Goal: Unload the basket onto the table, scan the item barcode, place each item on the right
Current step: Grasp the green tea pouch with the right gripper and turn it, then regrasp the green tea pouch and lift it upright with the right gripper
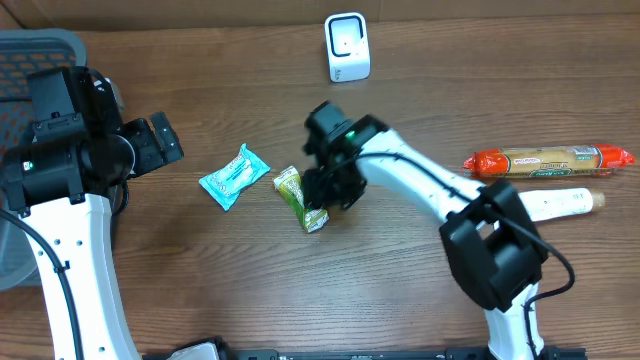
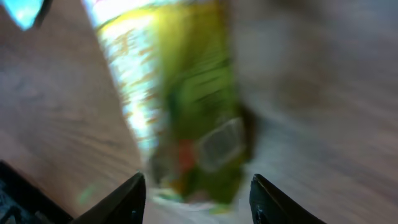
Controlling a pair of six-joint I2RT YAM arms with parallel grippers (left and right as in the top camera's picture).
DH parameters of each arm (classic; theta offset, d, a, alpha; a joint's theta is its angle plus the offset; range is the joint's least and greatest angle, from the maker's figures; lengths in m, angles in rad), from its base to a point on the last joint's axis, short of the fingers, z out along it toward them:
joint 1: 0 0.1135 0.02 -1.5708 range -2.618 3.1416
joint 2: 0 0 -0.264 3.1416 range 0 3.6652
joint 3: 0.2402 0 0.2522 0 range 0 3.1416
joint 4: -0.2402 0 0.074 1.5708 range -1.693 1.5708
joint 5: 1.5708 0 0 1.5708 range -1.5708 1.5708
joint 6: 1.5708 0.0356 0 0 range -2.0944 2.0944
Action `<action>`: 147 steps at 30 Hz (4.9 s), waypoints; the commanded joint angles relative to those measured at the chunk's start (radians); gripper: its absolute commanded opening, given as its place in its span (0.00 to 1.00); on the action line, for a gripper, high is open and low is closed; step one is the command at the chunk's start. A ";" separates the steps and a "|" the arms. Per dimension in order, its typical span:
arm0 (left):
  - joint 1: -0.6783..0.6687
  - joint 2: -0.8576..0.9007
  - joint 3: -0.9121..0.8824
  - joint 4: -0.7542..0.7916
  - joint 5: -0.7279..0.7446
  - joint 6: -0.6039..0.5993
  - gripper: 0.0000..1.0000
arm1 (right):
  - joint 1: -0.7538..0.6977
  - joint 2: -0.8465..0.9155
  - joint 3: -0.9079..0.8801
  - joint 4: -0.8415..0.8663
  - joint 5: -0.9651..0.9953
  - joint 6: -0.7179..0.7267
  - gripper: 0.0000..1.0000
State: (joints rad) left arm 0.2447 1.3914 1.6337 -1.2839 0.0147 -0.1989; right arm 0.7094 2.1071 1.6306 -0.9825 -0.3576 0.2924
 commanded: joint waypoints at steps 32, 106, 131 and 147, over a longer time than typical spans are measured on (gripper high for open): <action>0.004 0.003 0.018 0.002 0.004 0.019 1.00 | -0.049 0.022 0.164 0.134 -0.024 -0.352 0.59; 0.004 0.003 0.018 0.002 0.004 0.019 1.00 | 0.051 0.147 0.175 -0.163 0.174 -0.975 0.35; 0.004 0.003 0.018 0.002 0.004 0.019 0.99 | -0.222 0.147 0.198 -0.187 0.244 -0.237 0.04; 0.004 0.003 0.018 0.002 0.004 0.019 1.00 | -0.345 0.147 0.198 -0.283 0.116 -0.133 0.04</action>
State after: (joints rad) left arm 0.2447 1.3918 1.6337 -1.2839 0.0147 -0.1989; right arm 0.3569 2.2486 1.8275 -1.2495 -0.2398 0.1307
